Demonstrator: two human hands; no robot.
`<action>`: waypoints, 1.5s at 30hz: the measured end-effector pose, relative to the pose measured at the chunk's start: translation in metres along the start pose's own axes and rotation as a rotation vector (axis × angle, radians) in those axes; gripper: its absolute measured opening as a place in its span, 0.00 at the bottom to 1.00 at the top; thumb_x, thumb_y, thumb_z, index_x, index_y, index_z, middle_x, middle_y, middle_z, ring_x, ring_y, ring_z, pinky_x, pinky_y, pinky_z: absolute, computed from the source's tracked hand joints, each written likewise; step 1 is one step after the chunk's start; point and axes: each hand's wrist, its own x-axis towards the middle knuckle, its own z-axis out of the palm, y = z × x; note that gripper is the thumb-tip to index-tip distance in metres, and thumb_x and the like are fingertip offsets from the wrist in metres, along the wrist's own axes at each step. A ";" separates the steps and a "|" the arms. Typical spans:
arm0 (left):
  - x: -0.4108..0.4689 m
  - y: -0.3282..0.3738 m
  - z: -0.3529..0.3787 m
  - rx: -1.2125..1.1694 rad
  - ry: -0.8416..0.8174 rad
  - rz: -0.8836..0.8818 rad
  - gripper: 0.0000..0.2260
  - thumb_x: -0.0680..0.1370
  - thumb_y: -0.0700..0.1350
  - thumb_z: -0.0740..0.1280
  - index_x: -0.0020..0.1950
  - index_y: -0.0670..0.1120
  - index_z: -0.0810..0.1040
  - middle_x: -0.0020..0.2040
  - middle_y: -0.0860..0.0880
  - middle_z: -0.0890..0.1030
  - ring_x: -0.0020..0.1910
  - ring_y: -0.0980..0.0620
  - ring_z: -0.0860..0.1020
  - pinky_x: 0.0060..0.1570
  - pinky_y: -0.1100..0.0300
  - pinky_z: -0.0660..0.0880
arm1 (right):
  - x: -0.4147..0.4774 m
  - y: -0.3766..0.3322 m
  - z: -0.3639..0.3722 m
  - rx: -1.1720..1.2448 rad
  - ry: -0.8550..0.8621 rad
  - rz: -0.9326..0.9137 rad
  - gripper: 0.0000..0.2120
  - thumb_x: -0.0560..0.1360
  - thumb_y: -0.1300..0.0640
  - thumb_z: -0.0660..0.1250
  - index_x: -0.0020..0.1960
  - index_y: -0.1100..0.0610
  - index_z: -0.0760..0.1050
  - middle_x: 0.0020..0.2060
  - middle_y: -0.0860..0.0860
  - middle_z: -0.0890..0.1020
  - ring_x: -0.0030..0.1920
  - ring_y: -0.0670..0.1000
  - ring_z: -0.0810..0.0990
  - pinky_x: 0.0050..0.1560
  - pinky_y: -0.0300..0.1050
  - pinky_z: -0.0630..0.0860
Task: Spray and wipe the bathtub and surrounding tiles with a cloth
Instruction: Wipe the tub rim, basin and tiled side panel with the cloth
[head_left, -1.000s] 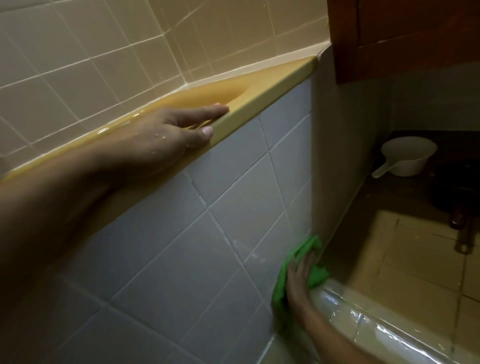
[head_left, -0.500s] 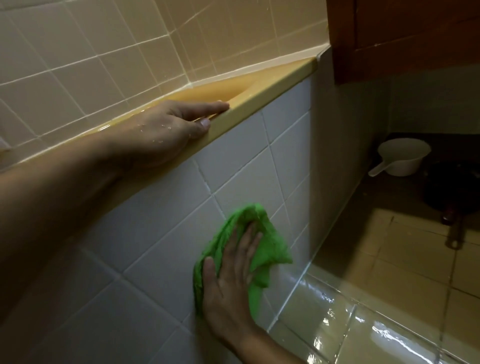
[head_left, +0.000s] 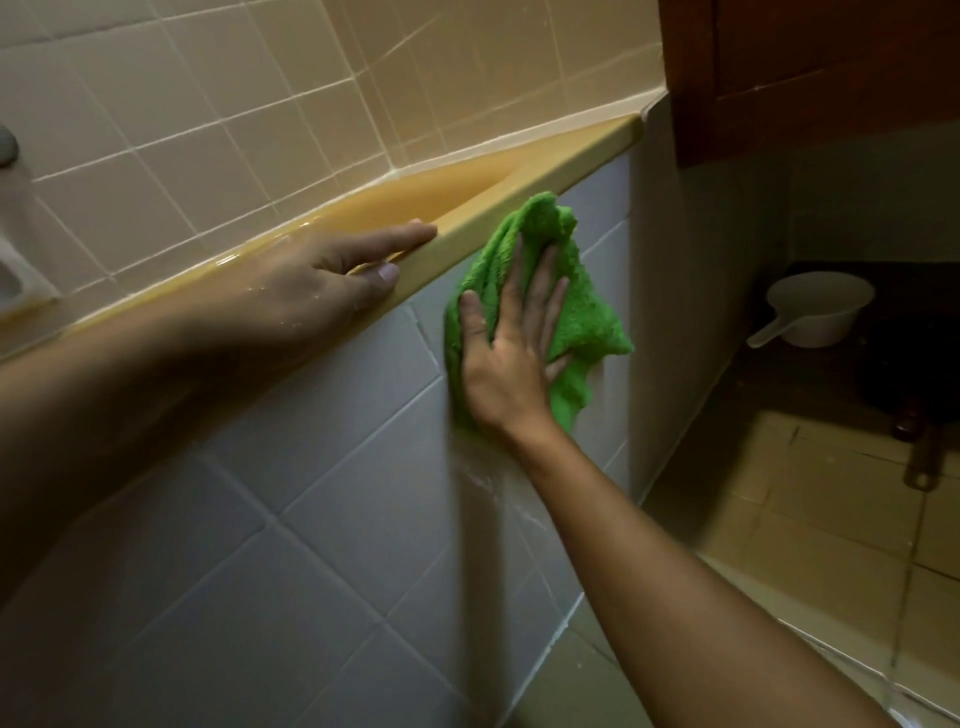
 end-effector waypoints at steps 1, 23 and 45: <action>-0.005 -0.002 0.000 -0.002 -0.001 0.009 0.21 0.81 0.62 0.61 0.74 0.70 0.67 0.75 0.69 0.66 0.74 0.66 0.64 0.75 0.65 0.57 | 0.004 0.009 -0.002 0.010 0.006 0.026 0.33 0.79 0.32 0.47 0.77 0.33 0.33 0.78 0.37 0.31 0.78 0.46 0.28 0.67 0.78 0.34; 0.017 0.020 0.003 0.116 0.007 -0.079 0.23 0.86 0.46 0.61 0.80 0.58 0.64 0.71 0.65 0.64 0.67 0.67 0.62 0.58 0.78 0.55 | -0.225 0.152 0.071 0.271 0.065 0.654 0.44 0.69 0.27 0.46 0.75 0.49 0.37 0.77 0.44 0.40 0.79 0.46 0.40 0.77 0.40 0.37; -0.058 -0.011 -0.007 0.089 0.026 -0.058 0.21 0.85 0.48 0.60 0.78 0.64 0.64 0.77 0.63 0.64 0.76 0.60 0.62 0.72 0.65 0.55 | -0.209 -0.007 0.068 0.061 -0.104 0.157 0.34 0.77 0.32 0.45 0.74 0.30 0.25 0.77 0.41 0.27 0.77 0.49 0.25 0.70 0.78 0.37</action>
